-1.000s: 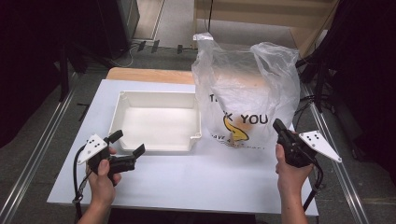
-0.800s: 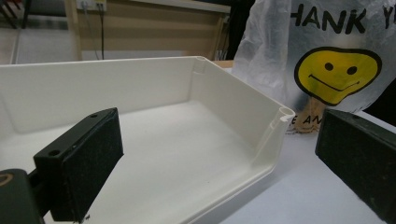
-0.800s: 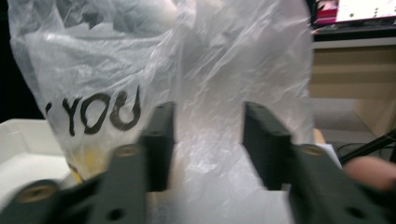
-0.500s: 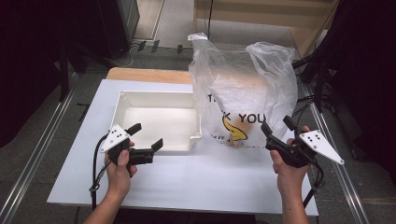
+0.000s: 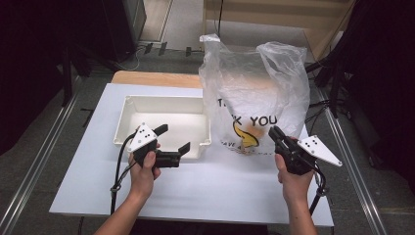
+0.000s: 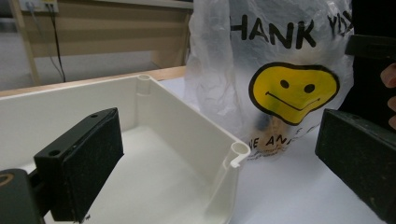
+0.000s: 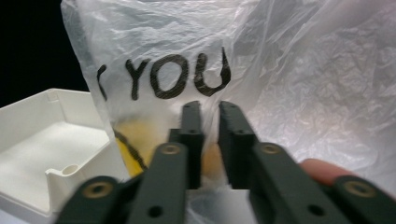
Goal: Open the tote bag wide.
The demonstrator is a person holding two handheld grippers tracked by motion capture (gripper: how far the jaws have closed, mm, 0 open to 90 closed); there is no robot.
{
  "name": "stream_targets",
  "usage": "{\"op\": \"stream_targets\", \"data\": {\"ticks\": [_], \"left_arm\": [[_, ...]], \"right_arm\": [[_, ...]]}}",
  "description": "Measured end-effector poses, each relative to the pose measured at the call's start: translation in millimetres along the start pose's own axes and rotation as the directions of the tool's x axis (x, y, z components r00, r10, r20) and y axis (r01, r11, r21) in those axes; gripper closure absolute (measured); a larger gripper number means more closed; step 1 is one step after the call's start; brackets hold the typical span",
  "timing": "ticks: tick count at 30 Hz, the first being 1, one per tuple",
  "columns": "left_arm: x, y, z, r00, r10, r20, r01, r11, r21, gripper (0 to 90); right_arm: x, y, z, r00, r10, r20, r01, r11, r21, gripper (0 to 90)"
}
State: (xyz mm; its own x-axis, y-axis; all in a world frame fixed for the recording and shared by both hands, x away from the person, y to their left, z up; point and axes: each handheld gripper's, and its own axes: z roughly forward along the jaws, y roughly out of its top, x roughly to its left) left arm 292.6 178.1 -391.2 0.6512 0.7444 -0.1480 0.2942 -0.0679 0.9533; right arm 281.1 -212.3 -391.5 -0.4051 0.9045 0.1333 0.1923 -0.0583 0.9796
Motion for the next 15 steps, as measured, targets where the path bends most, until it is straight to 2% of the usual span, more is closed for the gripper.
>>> {"op": "stream_targets", "data": {"ticks": [1,5,10,13,15], "left_arm": [[-0.6,1.3,3.0,1.0000,0.005,0.004,-0.005,1.0000,0.002,1.1],[-1.8,9.5,15.8,0.9999,-0.004,0.012,0.004,1.0000,0.000,1.4],[-6.4,22.1,33.1,1.0000,0.002,-0.009,-0.002,1.0000,0.002,5.8],[-7.8,28.0,43.0,1.0000,0.005,0.004,-0.005,0.9999,0.016,6.2],[-9.5,32.5,50.0,1.0000,0.003,-0.002,-0.003,0.9998,0.019,6.2]], "right_arm": [[-0.5,-0.6,-0.5,0.9999,0.011,-0.012,-0.011,1.000,0.009,90.0],[-1.1,-2.8,-1.4,0.9994,-0.004,-0.034,0.004,1.000,0.005,90.0],[-0.6,-5.2,-2.0,0.9996,0.001,-0.029,-0.001,1.000,0.008,90.0],[-2.2,-7.1,-2.3,0.9996,-0.007,-0.027,0.008,1.000,0.013,90.0],[-3.0,-7.8,-3.0,0.9995,-0.008,-0.029,0.008,1.000,0.013,90.0]]}}
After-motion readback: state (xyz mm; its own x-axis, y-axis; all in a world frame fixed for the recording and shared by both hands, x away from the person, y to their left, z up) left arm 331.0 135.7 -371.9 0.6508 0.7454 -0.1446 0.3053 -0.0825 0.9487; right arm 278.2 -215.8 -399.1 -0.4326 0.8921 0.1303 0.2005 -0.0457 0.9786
